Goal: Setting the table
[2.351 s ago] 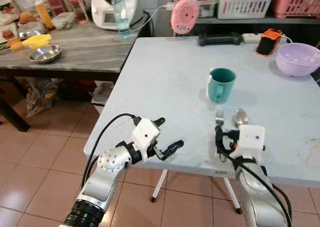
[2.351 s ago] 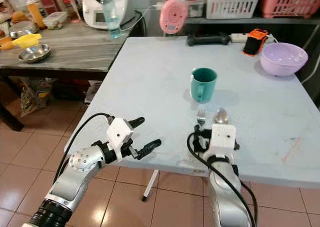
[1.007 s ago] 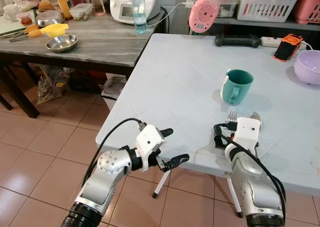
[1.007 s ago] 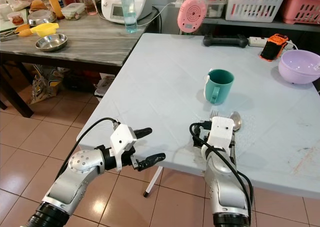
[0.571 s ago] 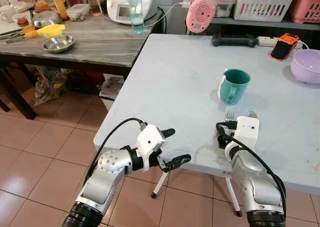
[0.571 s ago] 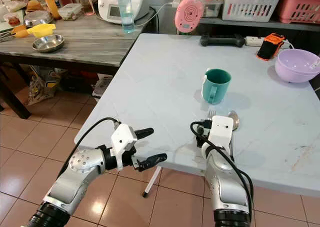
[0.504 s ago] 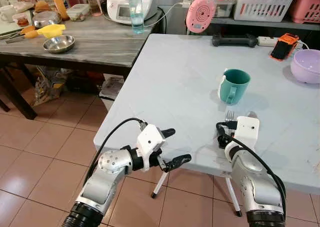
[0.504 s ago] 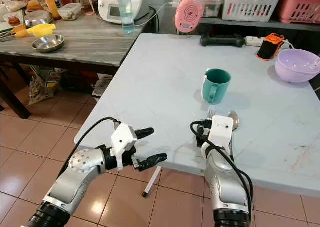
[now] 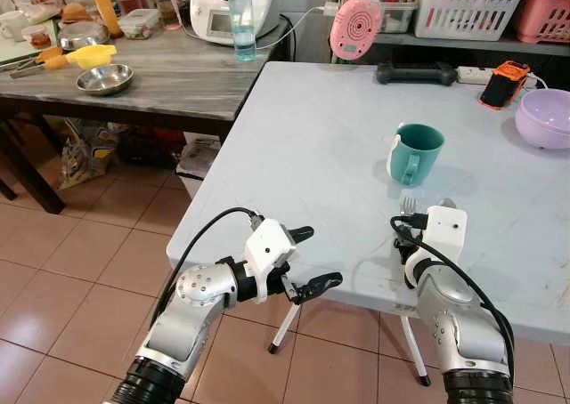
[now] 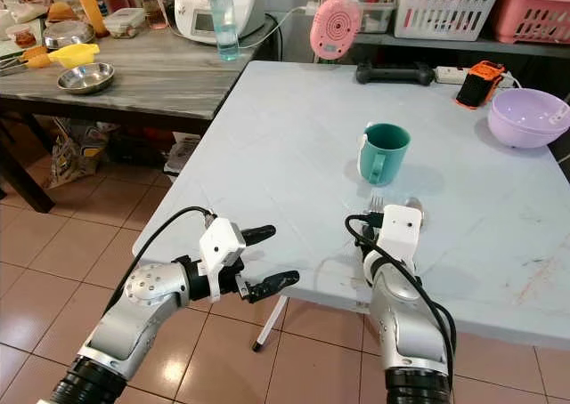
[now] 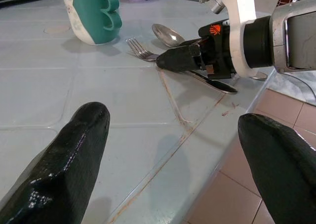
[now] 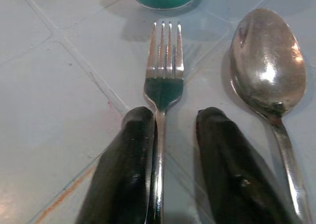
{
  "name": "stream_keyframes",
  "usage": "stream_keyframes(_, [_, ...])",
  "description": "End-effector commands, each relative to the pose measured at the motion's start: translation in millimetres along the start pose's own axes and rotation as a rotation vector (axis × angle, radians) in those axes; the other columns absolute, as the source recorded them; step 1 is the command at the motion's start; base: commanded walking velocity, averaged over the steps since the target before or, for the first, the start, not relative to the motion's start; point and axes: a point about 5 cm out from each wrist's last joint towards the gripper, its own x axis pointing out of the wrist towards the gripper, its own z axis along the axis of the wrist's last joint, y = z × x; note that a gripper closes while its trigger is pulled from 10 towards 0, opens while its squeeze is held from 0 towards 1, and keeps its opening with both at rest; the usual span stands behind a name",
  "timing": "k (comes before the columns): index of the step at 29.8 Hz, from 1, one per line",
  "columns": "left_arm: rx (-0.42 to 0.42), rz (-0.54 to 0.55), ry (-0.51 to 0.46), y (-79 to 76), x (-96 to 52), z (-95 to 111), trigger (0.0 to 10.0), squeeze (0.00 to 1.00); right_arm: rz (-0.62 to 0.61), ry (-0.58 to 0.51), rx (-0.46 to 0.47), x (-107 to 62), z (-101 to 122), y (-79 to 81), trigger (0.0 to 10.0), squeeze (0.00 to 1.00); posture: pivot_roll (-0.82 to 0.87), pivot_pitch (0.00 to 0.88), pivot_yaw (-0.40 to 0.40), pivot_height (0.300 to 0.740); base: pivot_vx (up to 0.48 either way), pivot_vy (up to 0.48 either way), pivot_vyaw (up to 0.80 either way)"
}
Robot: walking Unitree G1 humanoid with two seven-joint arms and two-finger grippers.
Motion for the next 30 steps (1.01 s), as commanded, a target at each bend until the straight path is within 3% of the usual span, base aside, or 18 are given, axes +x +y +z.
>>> stream_keyframes(1, [0.019,-0.007,-0.002,0.7,0.9,4,10.0,0.0,0.009,0.124,0.006,-0.7,-24,2.6,0.0,0.0,-0.14,0.045,0.033,0.74,0.0,0.0,0.0])
stream_keyframes(23, [0.026,0.001,-0.004,2.1,3.3,5,10.0,0.0,0.034,0.138,0.037,-0.8,-24,7.5,0.0,0.0,-0.14,0.038,0.036,0.74,0.0,0.0,0.0])
stream_keyframes(27, [0.03,0.011,-0.004,3.4,3.0,6,10.0,0.0,0.031,0.097,0.044,-0.2,-16,8.2,0.0,0.0,-0.14,0.036,0.036,0.74,0.0,0.0,0.0])
stream_keyframes(30, [0.044,0.047,-0.002,6.3,3.1,5,10.0,0.0,0.027,-0.002,0.033,-0.8,2,7.9,0.0,0.0,-0.14,0.039,0.035,0.74,0.0,0.0,0.0])
